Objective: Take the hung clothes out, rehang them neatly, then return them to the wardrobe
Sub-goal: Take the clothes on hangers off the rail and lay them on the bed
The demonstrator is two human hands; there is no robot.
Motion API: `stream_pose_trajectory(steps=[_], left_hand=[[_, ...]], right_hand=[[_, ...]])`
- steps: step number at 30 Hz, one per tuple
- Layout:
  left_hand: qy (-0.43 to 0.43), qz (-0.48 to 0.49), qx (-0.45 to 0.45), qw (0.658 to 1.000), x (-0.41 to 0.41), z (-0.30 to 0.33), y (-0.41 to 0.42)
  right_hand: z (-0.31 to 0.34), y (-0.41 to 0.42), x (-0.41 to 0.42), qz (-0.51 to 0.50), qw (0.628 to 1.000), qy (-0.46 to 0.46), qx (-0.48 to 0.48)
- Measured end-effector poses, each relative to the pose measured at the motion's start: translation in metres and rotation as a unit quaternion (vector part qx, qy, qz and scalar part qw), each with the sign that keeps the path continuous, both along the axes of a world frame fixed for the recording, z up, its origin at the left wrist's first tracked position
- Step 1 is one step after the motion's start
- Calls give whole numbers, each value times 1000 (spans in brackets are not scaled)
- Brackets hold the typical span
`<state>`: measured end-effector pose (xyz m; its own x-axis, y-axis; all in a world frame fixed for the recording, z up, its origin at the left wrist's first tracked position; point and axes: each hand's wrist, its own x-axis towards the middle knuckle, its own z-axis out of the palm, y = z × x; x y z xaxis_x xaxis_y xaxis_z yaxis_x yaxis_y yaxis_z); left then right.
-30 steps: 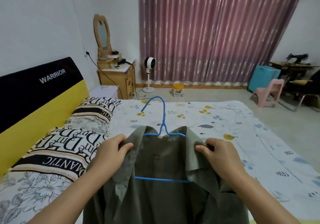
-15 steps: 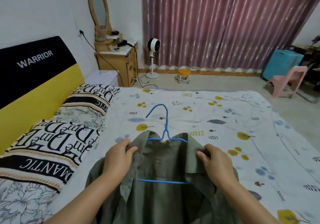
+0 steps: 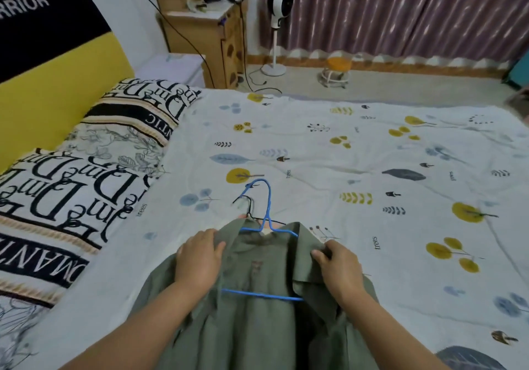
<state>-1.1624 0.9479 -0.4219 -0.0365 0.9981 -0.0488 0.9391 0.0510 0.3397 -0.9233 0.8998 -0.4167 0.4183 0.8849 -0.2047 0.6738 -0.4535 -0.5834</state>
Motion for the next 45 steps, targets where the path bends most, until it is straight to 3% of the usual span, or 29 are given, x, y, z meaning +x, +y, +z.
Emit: stream_pose_trajectory(steps=[7,12,17,18,21,24,27,35,45], left_hand=[[148,-27,-105,983,5,-93,-22],[135,-70,-187,971,-2,-136,-25],[98,-92,-242,961,-8,-158,-19],[97,-93,-244,961,-9,-160,-19],[100,-98,-265,954,-9,-160,-19],[114,-101,-305,940,-5,-144,-17],[140,-105,-282,943,-4,-116,-20],[76,-124,-206,968,-27,-4,-56],[25,-134,-159,978,-128,142,-166]], right_hand=[[-90,38,-8,12,998,-11,-65],[-126,41,-12,64,992,-63,-85],[-133,11,-37,91,976,-193,42],[-134,3,-44,121,973,-195,34],[-150,-13,-51,232,948,-167,-143],[-150,-9,-48,260,927,-163,-217],[-125,-6,-52,263,921,-152,-243],[-14,-41,-83,278,917,-189,-215],[128,-145,-178,311,919,-187,-154]])
